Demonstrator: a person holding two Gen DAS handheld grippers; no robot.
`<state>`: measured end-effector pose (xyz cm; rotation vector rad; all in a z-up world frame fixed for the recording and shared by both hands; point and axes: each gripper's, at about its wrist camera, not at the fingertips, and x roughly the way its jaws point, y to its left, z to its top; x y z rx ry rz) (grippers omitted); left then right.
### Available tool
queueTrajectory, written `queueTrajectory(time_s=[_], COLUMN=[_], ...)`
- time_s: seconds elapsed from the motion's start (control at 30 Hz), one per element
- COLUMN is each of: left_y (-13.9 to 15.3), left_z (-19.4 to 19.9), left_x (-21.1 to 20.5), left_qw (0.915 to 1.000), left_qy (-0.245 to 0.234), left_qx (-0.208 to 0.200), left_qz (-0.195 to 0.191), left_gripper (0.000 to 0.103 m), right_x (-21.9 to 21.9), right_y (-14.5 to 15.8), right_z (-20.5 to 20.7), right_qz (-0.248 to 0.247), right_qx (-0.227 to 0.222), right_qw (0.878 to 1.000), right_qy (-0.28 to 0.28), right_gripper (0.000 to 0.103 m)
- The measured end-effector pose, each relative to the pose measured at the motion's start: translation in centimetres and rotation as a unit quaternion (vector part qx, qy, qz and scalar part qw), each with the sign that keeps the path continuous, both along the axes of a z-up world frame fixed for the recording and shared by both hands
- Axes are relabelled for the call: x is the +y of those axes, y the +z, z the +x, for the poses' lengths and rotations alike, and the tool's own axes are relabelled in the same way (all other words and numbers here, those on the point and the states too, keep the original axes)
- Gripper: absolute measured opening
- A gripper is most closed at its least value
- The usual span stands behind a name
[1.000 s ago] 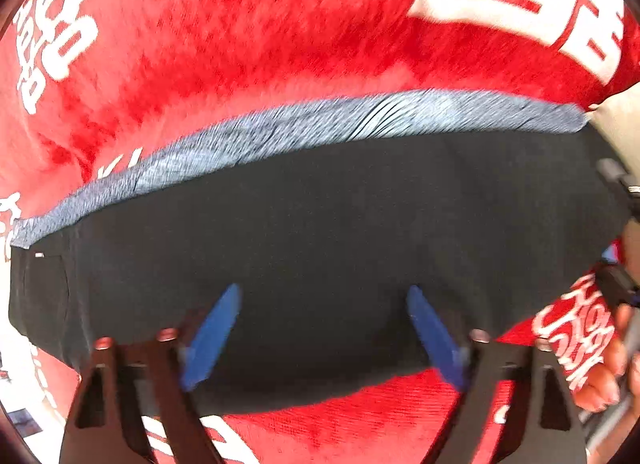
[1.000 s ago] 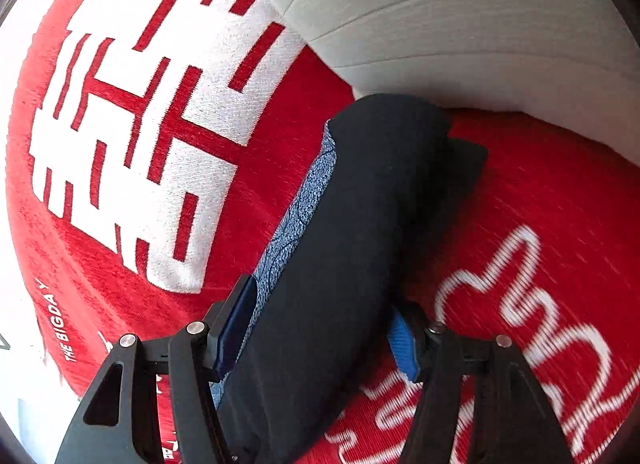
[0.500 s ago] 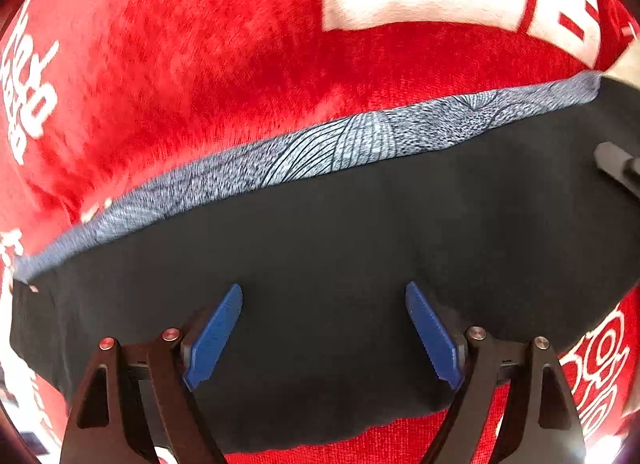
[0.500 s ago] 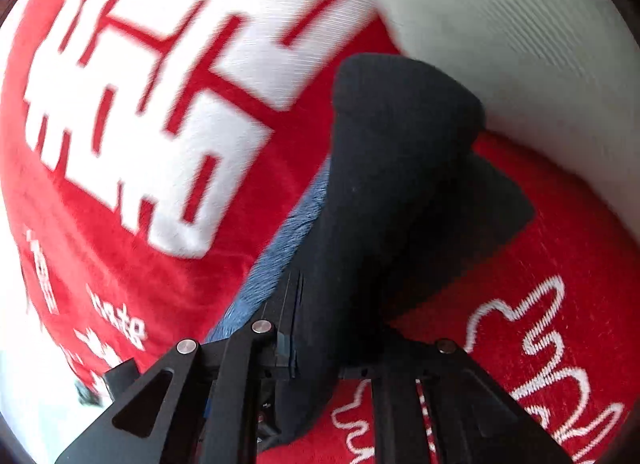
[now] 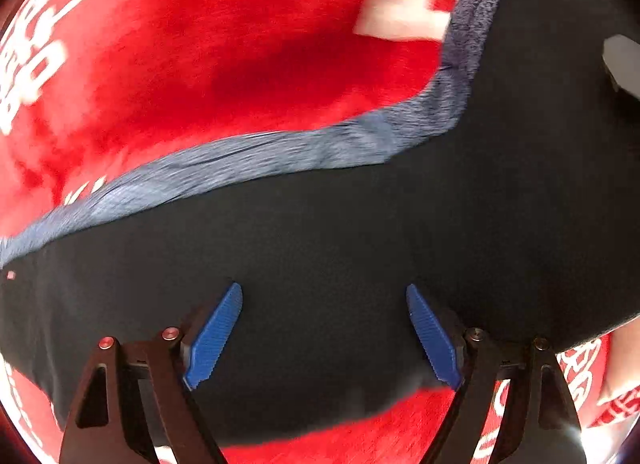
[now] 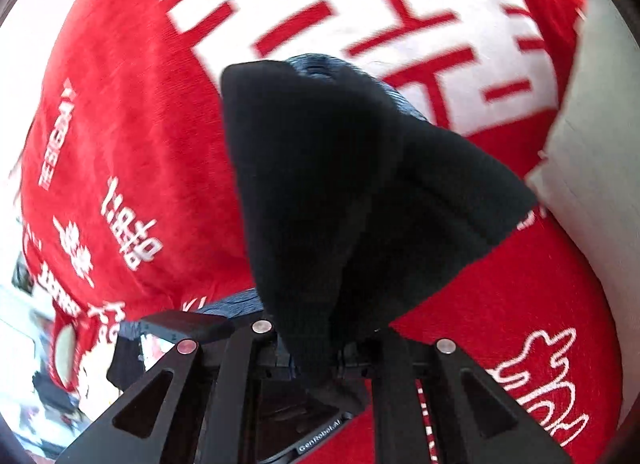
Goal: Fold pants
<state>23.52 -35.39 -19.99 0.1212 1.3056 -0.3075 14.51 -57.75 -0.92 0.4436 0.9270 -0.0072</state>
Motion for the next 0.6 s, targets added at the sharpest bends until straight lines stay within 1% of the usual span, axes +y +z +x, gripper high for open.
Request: queueTrajectory(time_s=[0.07, 0.13, 0.17, 0.2, 0.27, 0.3, 0.33, 0.4, 0.47, 0.53, 0.57, 0.6], left_y=[1.7, 3.2, 4.0, 4.4, 5.1, 5.2, 5.1, 5.0, 4.5, 4.1, 3.9, 3.7], left_z=[-0.1, -0.2, -0.2, -0.1, 0.1, 0.1, 0.2, 0.2, 0.1, -0.2, -0.4, -0.5], left_x=[3.8, 7.5, 10.3, 12.3, 17.0, 18.6, 20.9, 23.8, 26.3, 28.2, 29.2, 29.9], left_qw=[0.9994, 0.9989, 0.9983, 0.9979, 0.9967, 0.9963, 0.9959, 0.9951, 0.9945, 0.9937, 0.9933, 0.9932], left_qy=[0.028, 0.043, 0.052, 0.060, 0.077, 0.081, 0.085, 0.089, 0.093, 0.101, 0.106, 0.109], left_qx=[0.001, -0.015, -0.023, -0.026, -0.026, -0.024, -0.023, -0.023, -0.020, -0.013, -0.007, -0.002], left_qz=[-0.021, -0.011, -0.004, 0.000, 0.011, 0.015, 0.022, 0.035, 0.044, 0.047, 0.045, 0.041], left_gripper=[0.086, 0.086, 0.086, 0.086, 0.086, 0.086, 0.086, 0.086, 0.086, 0.086, 0.086, 0.086], right_x=[2.2, 4.8, 6.0, 7.2, 10.8, 12.5, 14.7, 18.6, 22.2, 24.5, 24.5, 25.3], right_y=[0.7, 0.9, 0.8, 0.7, -0.2, -0.8, -1.8, -4.1, -7.0, -9.6, -11.0, -11.6], right_z=[0.6, 1.1, 1.3, 1.4, 1.8, 2.1, 2.3, 2.7, 2.7, 2.0, 0.3, -0.3], right_qz=[-0.022, -0.051, -0.064, -0.075, -0.117, -0.136, -0.164, -0.209, -0.251, -0.301, -0.337, -0.367], right_qx=[-0.002, 0.000, 0.003, 0.004, 0.015, 0.019, 0.027, 0.045, 0.069, 0.092, 0.104, 0.100], right_qw=[0.999, 0.998, 0.997, 0.995, 0.990, 0.987, 0.981, 0.969, 0.955, 0.935, 0.920, 0.909], right_qy=[0.023, 0.044, 0.052, 0.060, 0.079, 0.087, 0.098, 0.121, 0.144, 0.162, 0.170, 0.172], right_gripper=[0.014, 0.014, 0.014, 0.014, 0.014, 0.014, 0.014, 0.014, 0.016, 0.019, 0.023, 0.025])
